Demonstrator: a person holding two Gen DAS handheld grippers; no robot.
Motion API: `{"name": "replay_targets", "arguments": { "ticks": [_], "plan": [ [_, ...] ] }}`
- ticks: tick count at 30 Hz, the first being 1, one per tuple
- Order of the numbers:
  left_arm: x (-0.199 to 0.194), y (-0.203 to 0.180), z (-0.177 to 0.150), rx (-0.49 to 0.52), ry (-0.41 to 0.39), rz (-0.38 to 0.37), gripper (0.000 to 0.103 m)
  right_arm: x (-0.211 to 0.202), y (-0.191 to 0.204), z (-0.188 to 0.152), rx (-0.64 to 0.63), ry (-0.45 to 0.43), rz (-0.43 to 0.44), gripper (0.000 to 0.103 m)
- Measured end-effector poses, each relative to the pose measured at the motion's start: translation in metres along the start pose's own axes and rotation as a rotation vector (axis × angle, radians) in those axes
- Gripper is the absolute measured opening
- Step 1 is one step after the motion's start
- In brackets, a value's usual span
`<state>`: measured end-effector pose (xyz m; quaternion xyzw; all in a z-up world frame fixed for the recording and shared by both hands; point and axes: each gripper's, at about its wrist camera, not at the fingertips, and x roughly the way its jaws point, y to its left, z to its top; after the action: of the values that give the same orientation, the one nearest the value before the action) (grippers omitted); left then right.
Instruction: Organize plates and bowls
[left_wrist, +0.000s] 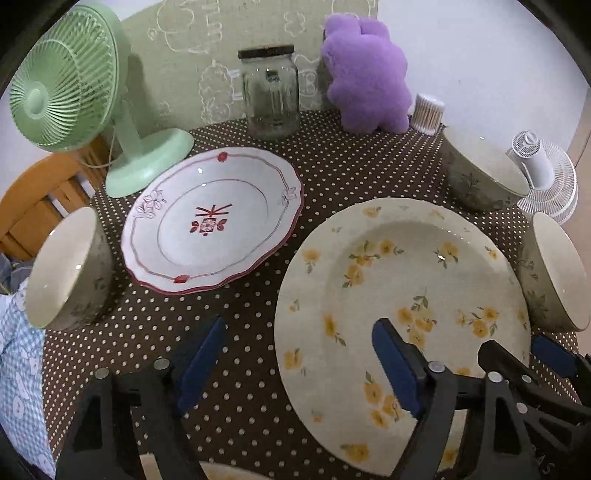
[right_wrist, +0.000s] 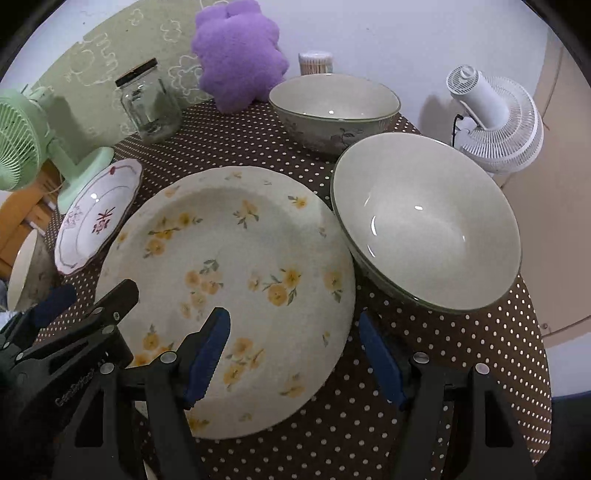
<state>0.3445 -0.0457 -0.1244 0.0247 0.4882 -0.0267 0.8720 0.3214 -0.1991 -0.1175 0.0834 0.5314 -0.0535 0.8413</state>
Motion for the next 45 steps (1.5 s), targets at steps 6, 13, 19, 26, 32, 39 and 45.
{"name": "replay_targets", "arguments": {
  "ticks": [6, 13, 19, 26, 32, 39, 45],
  "plan": [
    [0.013, -0.003, 0.003, 0.026, 0.03, -0.035, 0.068, 0.011, 0.0, 0.003, 0.019, 0.011, -0.01, 0.07],
    [0.017, -0.012, 0.0, 0.06, 0.061, -0.055, 0.055, 0.017, 0.0, 0.002, 0.015, 0.03, -0.065, 0.056],
    [0.014, -0.013, -0.003, 0.062, 0.066, -0.045, 0.054, 0.016, -0.004, 0.001, 0.028, 0.031, -0.059, 0.053],
    [0.003, -0.009, -0.019, 0.055, 0.083, -0.041, 0.054, 0.011, -0.006, -0.005, 0.035, 0.039, -0.058, 0.052],
    [-0.003, -0.007, -0.028, 0.07, 0.103, -0.052, 0.053, 0.006, -0.007, -0.013, 0.037, 0.048, -0.057, 0.052],
    [0.001, -0.008, -0.024, 0.086, 0.093, -0.05, 0.057, 0.008, -0.006, -0.013, 0.026, 0.048, -0.058, 0.055],
    [0.014, -0.012, -0.01, 0.093, 0.088, -0.067, 0.066, 0.016, -0.007, -0.01, 0.038, 0.066, -0.029, 0.06]
  ]
}}
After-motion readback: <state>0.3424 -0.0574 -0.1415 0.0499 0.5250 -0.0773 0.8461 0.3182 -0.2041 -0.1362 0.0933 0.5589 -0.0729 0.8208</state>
